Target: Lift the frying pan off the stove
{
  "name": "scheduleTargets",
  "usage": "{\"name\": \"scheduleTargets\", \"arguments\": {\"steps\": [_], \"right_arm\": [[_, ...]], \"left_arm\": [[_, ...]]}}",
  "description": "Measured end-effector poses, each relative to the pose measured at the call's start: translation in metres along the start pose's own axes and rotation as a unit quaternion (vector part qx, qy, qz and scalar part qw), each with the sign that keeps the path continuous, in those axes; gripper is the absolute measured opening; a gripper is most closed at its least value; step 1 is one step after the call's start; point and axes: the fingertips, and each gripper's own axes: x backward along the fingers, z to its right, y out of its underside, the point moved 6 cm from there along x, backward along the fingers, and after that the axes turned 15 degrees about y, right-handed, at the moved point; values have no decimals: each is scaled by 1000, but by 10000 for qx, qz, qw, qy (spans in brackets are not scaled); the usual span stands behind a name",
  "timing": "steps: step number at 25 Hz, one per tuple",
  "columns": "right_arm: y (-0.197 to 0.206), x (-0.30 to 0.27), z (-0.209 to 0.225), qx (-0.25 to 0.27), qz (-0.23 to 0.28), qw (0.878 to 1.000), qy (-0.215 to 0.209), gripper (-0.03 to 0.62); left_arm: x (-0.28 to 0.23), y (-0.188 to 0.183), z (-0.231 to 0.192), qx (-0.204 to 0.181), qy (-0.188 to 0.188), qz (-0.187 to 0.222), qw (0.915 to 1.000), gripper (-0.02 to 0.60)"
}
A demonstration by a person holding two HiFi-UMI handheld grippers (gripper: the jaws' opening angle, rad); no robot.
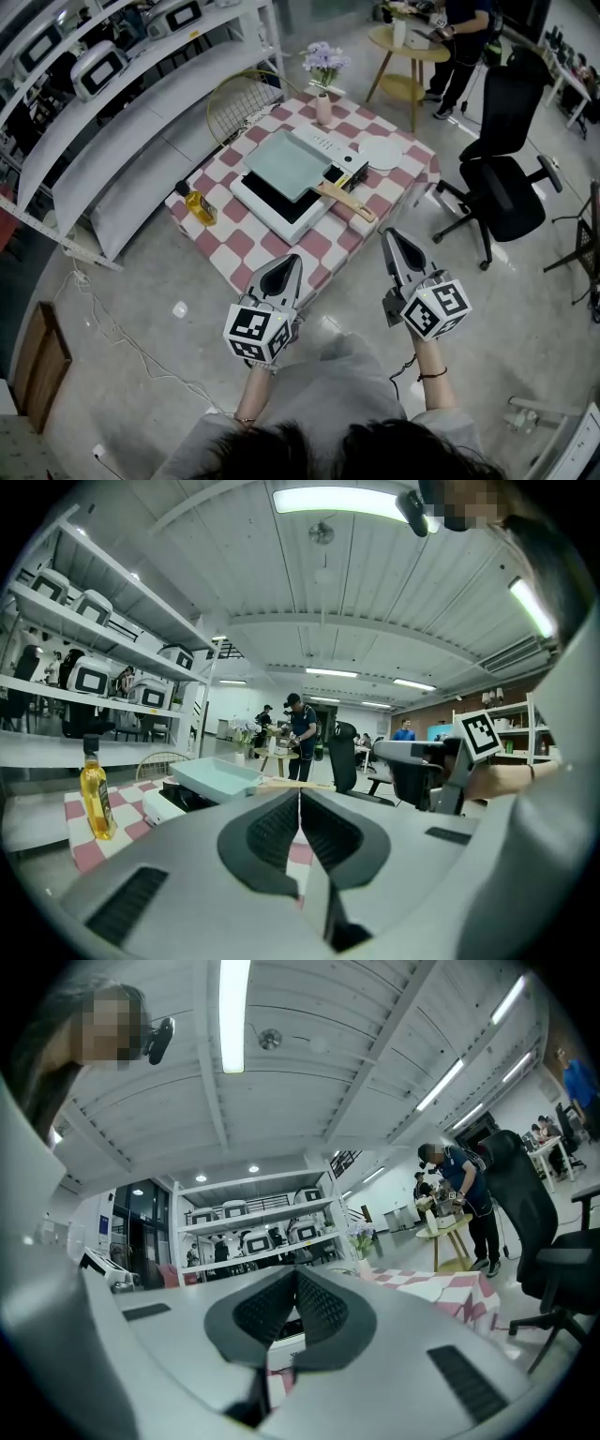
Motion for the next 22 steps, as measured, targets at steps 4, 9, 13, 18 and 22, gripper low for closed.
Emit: {"name": "scheduleTargets", "arguments": {"steps": [4, 9, 13, 18, 22], "right_arm": [[-5, -13, 10, -28, -13, 10000, 2, 22], [-11, -40, 29, -57, -69, 9999, -91, 21], [-15, -73, 42, -39, -248, 9990, -361, 21], [-23, -115, 55, 8, -380, 9964, -756, 21], [-24, -146, 62, 12, -585, 9923, -1093, 21]], "left_arm": [[-10, -1, -5, 40, 12, -25, 10000, 28], [-28, 0, -16, 184, -122, -75, 9997, 28], [-48, -5, -27, 364, -327, -49, 9988, 28], [-74, -9, -40, 521, -630, -30, 9966, 28], [-91, -10, -49, 692, -858, 3, 9939, 28]]}}
